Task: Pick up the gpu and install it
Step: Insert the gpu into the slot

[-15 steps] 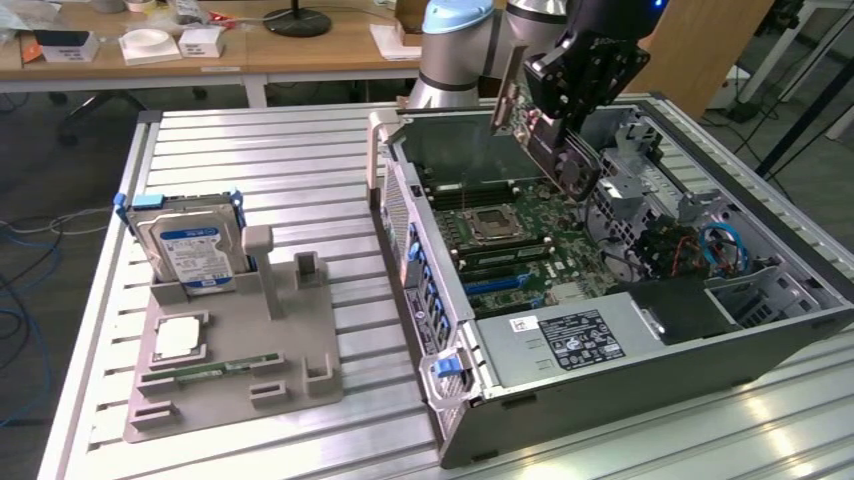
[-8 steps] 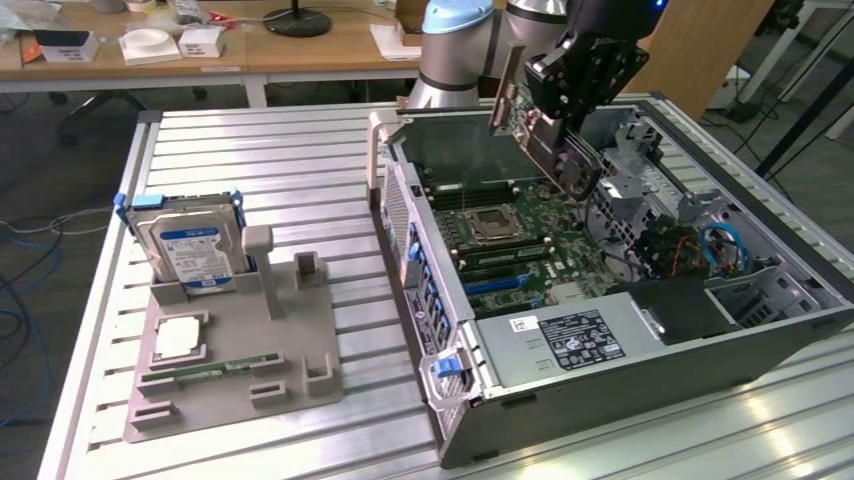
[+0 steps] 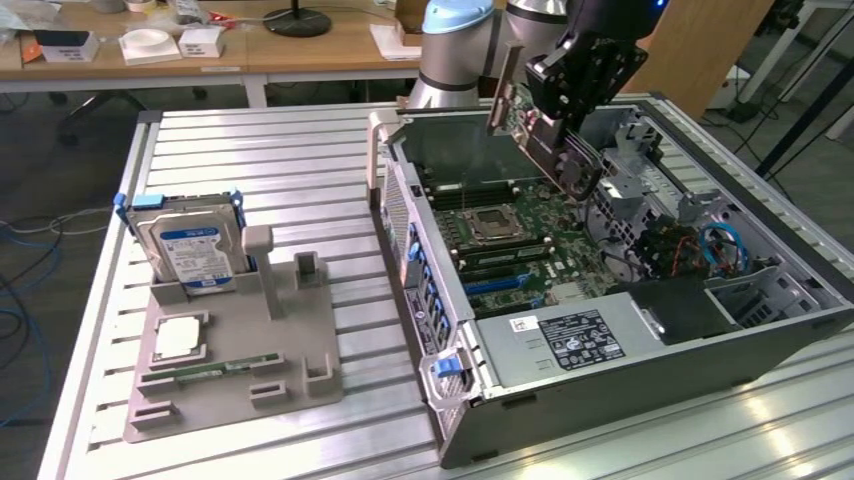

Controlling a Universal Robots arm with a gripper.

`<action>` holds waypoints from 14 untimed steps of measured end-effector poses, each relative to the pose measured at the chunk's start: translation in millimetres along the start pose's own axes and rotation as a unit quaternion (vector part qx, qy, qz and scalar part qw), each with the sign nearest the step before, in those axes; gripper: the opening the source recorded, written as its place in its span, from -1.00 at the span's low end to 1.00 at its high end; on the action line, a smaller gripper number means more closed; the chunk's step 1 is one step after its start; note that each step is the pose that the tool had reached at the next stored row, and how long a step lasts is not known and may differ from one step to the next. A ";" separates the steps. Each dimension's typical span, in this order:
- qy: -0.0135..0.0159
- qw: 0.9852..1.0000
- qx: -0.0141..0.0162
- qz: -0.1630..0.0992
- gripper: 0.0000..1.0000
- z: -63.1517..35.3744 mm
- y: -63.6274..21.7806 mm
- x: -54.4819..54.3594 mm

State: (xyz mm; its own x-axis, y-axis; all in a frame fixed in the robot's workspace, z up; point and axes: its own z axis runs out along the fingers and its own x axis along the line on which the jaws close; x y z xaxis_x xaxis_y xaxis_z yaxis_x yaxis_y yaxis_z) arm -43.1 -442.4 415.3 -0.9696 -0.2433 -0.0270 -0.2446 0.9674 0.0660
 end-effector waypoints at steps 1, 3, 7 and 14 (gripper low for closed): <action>0.000 1.000 0.000 -0.002 -0.47 0.0 0.0 0.0; 0.000 1.000 0.000 -0.005 -0.47 0.0 0.0 0.0; 0.001 1.000 0.000 -0.011 -0.47 0.0 0.0 0.0; 0.001 1.000 -0.001 -0.022 -0.47 0.0 0.0 0.0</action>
State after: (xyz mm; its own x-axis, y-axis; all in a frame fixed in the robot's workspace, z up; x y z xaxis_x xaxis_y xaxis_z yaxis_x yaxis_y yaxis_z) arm -43.1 -442.5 415.3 -0.9577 -0.2865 -0.0270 -0.2877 0.9554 0.0659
